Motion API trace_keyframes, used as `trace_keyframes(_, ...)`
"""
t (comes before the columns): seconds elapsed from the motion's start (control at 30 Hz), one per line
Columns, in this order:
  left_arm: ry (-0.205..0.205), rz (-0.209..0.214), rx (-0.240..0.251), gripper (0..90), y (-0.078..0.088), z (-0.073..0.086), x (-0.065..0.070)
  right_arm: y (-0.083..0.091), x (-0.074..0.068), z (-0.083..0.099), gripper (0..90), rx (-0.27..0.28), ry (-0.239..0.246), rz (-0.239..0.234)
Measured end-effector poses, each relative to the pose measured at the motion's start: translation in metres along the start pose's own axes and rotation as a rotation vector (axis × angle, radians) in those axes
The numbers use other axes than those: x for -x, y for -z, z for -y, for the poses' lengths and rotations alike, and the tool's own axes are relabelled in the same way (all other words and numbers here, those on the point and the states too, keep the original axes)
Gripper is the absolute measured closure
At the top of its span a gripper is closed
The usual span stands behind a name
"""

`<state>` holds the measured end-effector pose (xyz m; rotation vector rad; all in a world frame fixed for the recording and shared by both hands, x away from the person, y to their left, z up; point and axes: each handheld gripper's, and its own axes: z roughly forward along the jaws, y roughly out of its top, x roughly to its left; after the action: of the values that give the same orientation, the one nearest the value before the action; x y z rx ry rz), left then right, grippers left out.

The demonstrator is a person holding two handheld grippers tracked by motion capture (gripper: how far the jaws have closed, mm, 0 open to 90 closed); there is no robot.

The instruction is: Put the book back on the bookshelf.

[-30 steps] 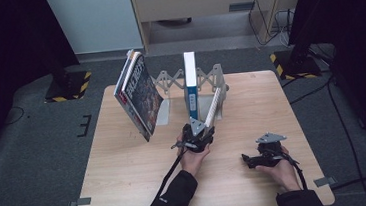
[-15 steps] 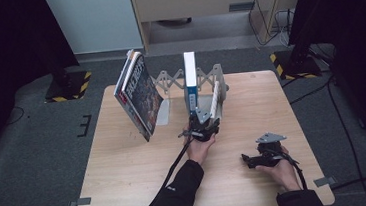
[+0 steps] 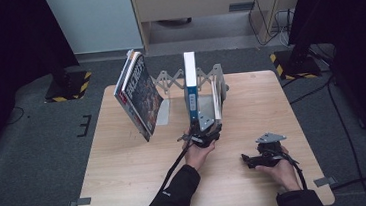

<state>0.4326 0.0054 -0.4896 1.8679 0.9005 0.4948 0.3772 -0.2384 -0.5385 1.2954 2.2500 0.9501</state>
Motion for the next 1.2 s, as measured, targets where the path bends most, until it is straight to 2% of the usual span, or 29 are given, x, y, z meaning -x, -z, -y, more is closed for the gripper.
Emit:
trace_keyframes(0.03,0.006,0.003,-0.001,63.9,-0.002,-0.001,0.0,0.0,0.0,0.0,5.5,0.0,0.0,0.0)
trace_keyframes(0.3,-0.017,-0.002,-0.016,63.3,-0.015,-0.01,0.0,0.0,0.0,0.0,5.6,0.0,0.002,-0.001)
trace_keyframes(0.5,-0.002,-0.015,-0.03,63.0,-0.026,-0.019,-0.006,0.0,0.0,0.0,5.5,0.003,0.005,-0.001)
trace_keyframes(0.77,-0.021,-0.036,-0.028,60.0,-0.038,-0.024,-0.012,0.0,-0.001,0.0,5.6,0.002,0.003,-0.002)
trace_keyframes(0.87,-0.021,-0.034,-0.025,58.9,-0.039,-0.024,-0.012,0.0,-0.001,0.0,5.5,0.002,0.002,-0.002)
trace_keyframes(1.03,-0.05,-0.047,-0.033,54.6,-0.038,-0.023,-0.012,0.0,-0.001,0.0,5.5,0.002,0.002,-0.002)
trace_keyframes(1.2,-0.069,-0.014,-0.029,50.1,-0.021,-0.021,-0.01,0.0,-0.001,0.0,5.5,0.002,0.002,-0.003)
